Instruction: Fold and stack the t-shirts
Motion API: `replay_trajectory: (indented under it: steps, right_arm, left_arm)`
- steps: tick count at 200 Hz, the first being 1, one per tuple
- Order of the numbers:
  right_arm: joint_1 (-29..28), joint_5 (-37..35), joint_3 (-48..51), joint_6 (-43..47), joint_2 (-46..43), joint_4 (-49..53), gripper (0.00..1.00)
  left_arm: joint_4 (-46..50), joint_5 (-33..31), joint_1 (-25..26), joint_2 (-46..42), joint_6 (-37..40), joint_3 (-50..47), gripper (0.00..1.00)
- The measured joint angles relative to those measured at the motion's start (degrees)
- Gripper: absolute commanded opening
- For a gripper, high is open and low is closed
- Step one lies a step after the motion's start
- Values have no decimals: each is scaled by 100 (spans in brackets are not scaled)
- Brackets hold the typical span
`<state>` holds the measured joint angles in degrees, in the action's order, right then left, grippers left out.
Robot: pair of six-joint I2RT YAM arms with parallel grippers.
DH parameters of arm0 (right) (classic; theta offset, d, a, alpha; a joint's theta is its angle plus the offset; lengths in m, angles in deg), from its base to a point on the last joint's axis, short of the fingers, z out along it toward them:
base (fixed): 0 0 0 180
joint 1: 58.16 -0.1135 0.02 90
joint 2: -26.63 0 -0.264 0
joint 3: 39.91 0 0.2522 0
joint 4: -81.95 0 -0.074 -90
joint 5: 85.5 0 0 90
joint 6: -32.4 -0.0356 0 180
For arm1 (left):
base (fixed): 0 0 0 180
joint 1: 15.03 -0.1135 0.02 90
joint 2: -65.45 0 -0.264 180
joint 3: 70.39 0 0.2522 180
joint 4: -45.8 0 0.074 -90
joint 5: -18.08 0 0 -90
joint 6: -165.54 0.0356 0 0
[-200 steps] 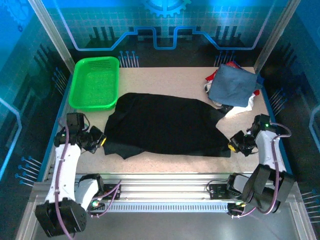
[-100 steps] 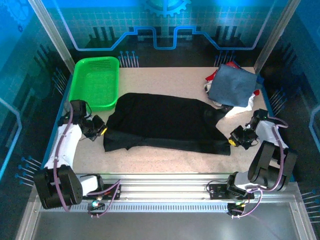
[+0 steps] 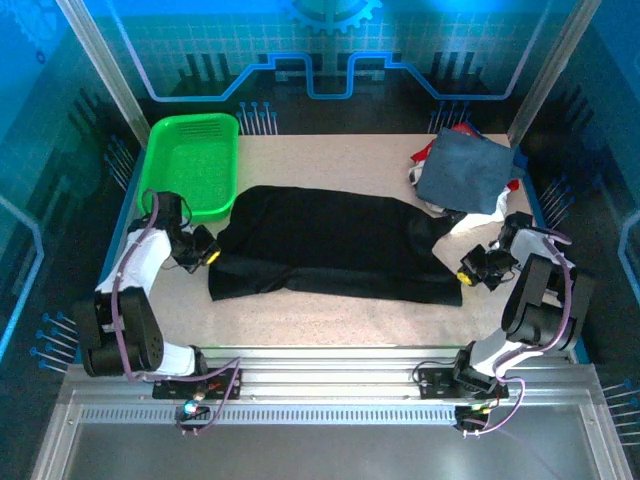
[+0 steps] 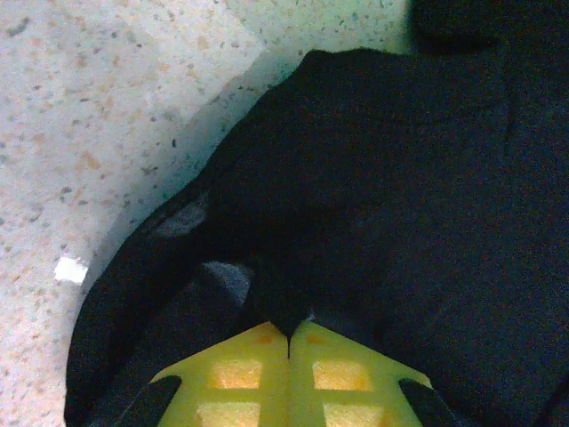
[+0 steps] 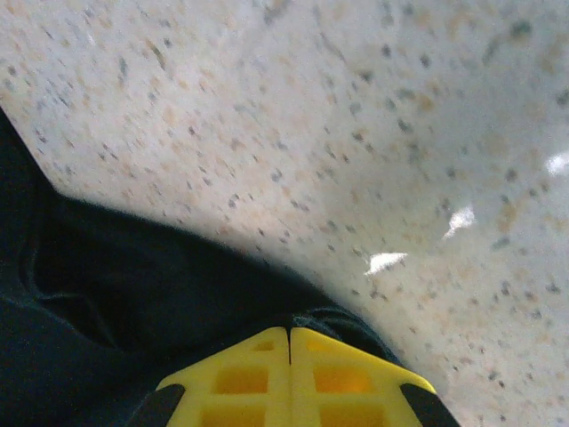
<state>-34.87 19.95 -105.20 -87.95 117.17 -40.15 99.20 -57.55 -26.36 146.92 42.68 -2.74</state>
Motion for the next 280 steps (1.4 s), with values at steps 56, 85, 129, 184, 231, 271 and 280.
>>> replay_trajectory:
  steps: [56, 85, 129, 184, 231, 271, 280]
  right_arm:
    - [-2, 31, -343, 39, 518, -184, 49]
    - [2, 70, -354, 92, 238, -133, 63]
    - [0, 197, -267, 81, -1600, 437, 68]
    - [-20, 302, 787, 33, -2227, 826, 62]
    - [-245, 214, 1158, -72, -1554, 380, 54]
    - [-651, 39, 1051, -297, -608, -188, 34]
    - [-745, -2, 909, -409, -426, -195, 25]
  left_arm:
    - [-343, -13, 140, 669, -2, 387, 57]
    - [-385, 17, 162, 476, -157, 385, 78]
    - [61, 50, 273, -975, -328, 345, 94]
    - [586, 50, 400, -1749, -492, -612, 85]
    - [293, 55, 448, -1134, -634, -1091, 64]
    - [-378, 39, 540, -166, -627, -1091, 54]
    - [-483, 20, 540, 33, -612, -1091, 50]
